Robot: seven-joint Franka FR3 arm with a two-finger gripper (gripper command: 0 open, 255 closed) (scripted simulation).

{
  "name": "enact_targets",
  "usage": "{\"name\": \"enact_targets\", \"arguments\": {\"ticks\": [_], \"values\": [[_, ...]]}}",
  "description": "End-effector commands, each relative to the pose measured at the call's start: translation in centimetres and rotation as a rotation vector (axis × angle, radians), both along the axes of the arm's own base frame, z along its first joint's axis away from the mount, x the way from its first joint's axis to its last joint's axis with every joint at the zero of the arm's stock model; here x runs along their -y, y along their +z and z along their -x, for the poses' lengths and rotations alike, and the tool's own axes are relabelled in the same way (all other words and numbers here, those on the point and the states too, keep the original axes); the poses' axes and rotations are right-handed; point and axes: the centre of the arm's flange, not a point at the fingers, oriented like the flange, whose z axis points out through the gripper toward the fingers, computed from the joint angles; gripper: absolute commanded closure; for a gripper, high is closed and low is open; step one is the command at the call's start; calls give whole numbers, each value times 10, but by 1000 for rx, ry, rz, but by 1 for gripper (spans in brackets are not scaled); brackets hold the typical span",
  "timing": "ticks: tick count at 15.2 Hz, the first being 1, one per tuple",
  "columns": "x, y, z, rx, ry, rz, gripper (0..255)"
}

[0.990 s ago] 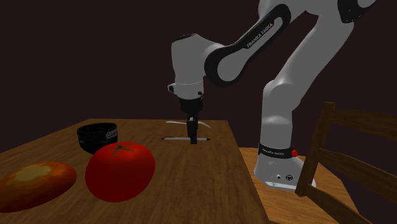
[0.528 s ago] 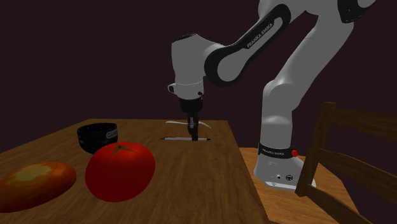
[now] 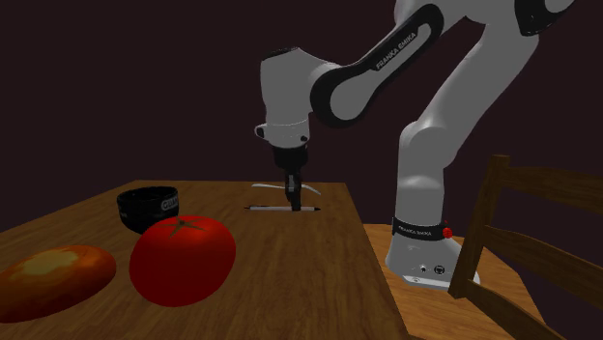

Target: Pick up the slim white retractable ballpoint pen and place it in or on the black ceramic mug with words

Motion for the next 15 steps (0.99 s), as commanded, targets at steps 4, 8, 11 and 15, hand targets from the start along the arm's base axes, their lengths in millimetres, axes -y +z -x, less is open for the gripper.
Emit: {"name": "enact_targets", "arguments": {"ticks": [4, 8, 11, 15], "values": [[1, 25, -1, 0, 0, 0, 255], [1, 46, -1, 0, 0, 0, 255], [1, 62, -1, 0, 0, 0, 255], [1, 83, -1, 0, 0, 0, 255]]}}
